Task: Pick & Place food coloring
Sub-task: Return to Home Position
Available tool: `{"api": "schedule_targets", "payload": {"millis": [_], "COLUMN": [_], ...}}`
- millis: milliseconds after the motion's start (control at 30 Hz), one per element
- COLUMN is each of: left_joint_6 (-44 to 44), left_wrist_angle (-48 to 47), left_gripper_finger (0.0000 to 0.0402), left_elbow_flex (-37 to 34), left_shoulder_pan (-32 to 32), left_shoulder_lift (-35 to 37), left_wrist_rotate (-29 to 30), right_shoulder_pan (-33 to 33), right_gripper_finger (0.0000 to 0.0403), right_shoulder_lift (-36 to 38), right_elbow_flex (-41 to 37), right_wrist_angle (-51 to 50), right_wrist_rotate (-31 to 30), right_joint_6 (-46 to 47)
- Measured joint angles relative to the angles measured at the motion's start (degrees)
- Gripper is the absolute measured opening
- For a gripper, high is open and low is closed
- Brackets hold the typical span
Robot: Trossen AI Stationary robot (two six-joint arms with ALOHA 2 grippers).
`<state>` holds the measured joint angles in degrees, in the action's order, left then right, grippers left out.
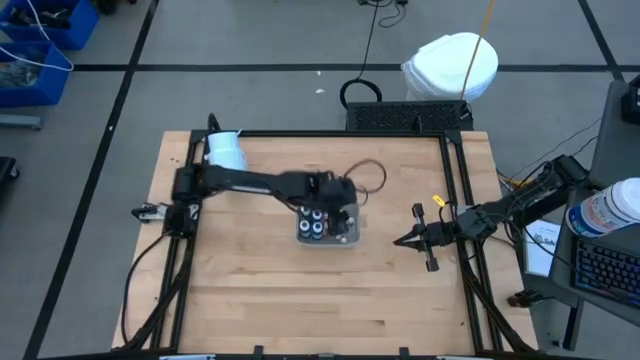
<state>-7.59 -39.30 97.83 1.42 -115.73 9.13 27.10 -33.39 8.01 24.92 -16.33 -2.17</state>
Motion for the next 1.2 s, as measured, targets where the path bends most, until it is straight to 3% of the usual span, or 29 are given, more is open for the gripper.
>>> {"api": "schedule_targets", "payload": {"millis": [200, 333, 433, 600, 733, 867, 933, 1033, 1200], "left_joint_6": [3.4, 6.3, 7.2, 6.0, 3.9, 7.3, 8.2, 8.5, 6.5], "left_wrist_angle": [-16.0, -25.0, -31.4, -31.6, -16.5, 10.1, 19.7, 27.4, 30.3], "left_gripper_finger": [0.0209, 0.0178, 0.0132, 0.0026, 0.0011, 0.0004, 0.0005, 0.0003, 0.0003], "left_elbow_flex": [10.6, 11.7, 7.9, -8.3, -27.4, -46.9, -54.8, -63.4, -72.2], "left_shoulder_pan": [-1.4, -2.7, -3.8, -6.1, -8.3, -10.9, -10.9, -10.4, -10.7], "left_shoulder_lift": [9.2, 18.3, 24.6, 37.2, 48.2, 59.4, 64.1, 70.8, 81.4], "left_wrist_rotate": [-3.1, -2.7, -1.2, -0.8, -3.2, -11.4, -11.8, -10.7, -7.6], "right_shoulder_pan": [0.0, 0.0, 0.0, 0.0, 0.0, 0.0, 0.0, 0.0, 0.0], "right_gripper_finger": [0.0, 0.0, 0.0, 0.0, 0.0, 0.0, 0.0, 0.0, 0.0], "right_shoulder_lift": [-0.1, -0.1, -0.1, -0.3, -0.3, 0.7, 1.8, 5.3, 14.2], "right_elbow_flex": [0.0, 0.0, 0.0, 0.0, 0.0, 0.0, 0.0, 0.0, 0.0], "right_wrist_angle": [0.1, 0.1, -0.1, -0.9, -0.3, -0.3, -0.4, -2.1, -10.4], "right_wrist_rotate": [0.0, 0.0, 0.0, 0.0, 0.0, -0.1, -0.3, -0.2, -3.0], "right_joint_6": [0.0, 0.4, 0.5, 1.4, 1.2, -0.9, -2.5, -4.6, -4.7]}}
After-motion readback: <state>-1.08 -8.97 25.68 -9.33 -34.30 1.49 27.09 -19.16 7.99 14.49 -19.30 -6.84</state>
